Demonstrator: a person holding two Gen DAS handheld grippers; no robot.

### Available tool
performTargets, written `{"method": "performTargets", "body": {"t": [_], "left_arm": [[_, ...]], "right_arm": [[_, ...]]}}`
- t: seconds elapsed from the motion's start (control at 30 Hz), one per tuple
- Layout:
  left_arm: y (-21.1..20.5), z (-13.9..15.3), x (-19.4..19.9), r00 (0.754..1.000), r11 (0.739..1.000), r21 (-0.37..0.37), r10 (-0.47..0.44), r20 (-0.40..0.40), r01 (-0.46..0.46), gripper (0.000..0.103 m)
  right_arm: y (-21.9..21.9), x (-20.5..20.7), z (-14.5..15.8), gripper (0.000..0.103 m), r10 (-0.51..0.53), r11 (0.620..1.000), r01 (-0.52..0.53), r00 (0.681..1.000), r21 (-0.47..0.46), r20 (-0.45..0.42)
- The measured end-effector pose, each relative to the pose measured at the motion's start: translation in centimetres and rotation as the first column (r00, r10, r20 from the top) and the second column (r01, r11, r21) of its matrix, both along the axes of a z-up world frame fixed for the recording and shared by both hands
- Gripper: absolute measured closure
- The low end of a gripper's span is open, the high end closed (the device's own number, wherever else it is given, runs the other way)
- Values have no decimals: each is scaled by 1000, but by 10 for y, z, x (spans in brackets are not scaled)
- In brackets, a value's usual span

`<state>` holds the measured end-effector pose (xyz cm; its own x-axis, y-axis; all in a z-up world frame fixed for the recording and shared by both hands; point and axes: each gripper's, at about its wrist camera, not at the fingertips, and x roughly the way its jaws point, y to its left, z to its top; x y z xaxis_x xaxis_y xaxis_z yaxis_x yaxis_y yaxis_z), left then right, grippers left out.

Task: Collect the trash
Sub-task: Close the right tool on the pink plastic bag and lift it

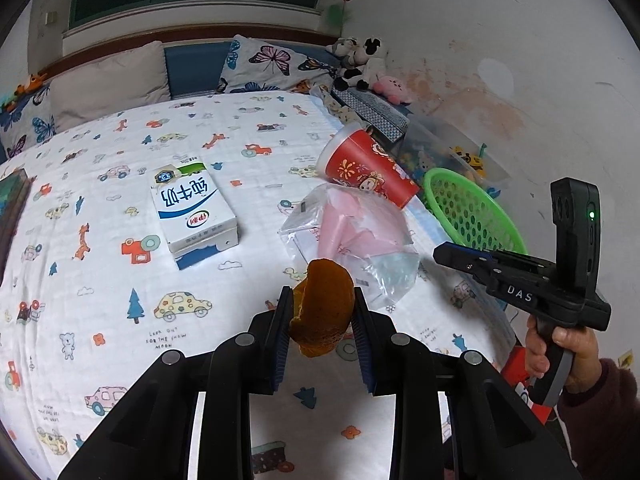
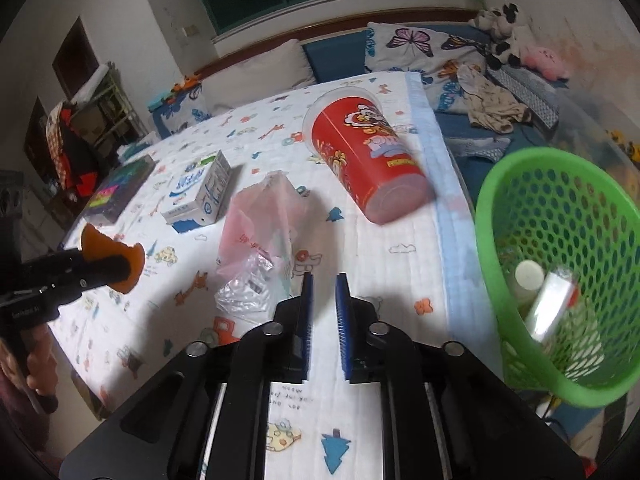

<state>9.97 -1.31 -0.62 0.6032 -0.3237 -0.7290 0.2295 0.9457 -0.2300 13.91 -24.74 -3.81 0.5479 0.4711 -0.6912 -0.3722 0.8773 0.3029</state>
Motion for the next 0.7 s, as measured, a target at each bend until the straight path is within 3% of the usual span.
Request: {"method": "performTargets", "body": {"t": [0.03,0.1,0.23,0.4,0.7], "left_arm": [[0,0,-1,1000,1000,2,4,-1,-4,75],[3,1,-2,1000,1000,3,11,-1,-11,75],[12,0,-2,1000,1000,1,28,-5,-28,75],[25,-1,-4,999,999,-2,48,-3,-48,75],[45,-8,-5,996,997,-17,81,-21,-81,75]], "right_arm": [[0,0,0,59,-3,1000,3,1000,8,3],[4,0,3,44,-1,1000,0,1000,18,17],[21,7,6,30,31,998,-32,999,46,23],[50,23,2,20,65,996,-66,998,61,8],[93,49,-19,14,80,997,-80,997,-21,-18]]}}
